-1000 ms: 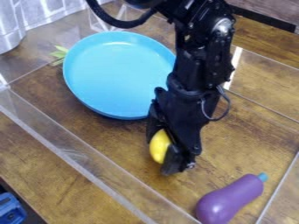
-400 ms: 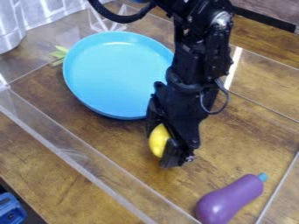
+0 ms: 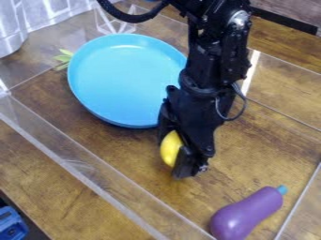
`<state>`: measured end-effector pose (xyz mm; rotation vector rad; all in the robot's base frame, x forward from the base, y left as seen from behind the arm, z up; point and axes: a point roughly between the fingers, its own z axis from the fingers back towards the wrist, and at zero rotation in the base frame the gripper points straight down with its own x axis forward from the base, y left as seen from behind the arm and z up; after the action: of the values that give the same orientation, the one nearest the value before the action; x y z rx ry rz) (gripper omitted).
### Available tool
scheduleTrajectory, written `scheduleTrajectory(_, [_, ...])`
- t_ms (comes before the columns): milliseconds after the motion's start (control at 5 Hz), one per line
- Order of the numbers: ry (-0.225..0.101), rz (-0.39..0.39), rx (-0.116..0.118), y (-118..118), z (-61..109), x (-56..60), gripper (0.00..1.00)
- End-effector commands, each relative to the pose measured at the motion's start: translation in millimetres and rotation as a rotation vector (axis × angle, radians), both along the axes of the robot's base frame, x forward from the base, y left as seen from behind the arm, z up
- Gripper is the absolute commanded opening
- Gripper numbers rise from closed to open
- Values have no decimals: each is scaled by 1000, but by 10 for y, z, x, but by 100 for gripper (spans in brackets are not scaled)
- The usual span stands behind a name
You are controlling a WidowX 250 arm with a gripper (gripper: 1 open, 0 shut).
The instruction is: Put the lemon on the blue tray
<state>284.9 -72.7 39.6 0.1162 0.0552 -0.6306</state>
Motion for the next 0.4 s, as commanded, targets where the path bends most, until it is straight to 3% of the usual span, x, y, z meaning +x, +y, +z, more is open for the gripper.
scheduleTrajectory(0, [-77, 21, -18, 51, 224, 147, 0])
scheduleTrajectory(200, [-78, 24, -14, 76, 258, 161, 0])
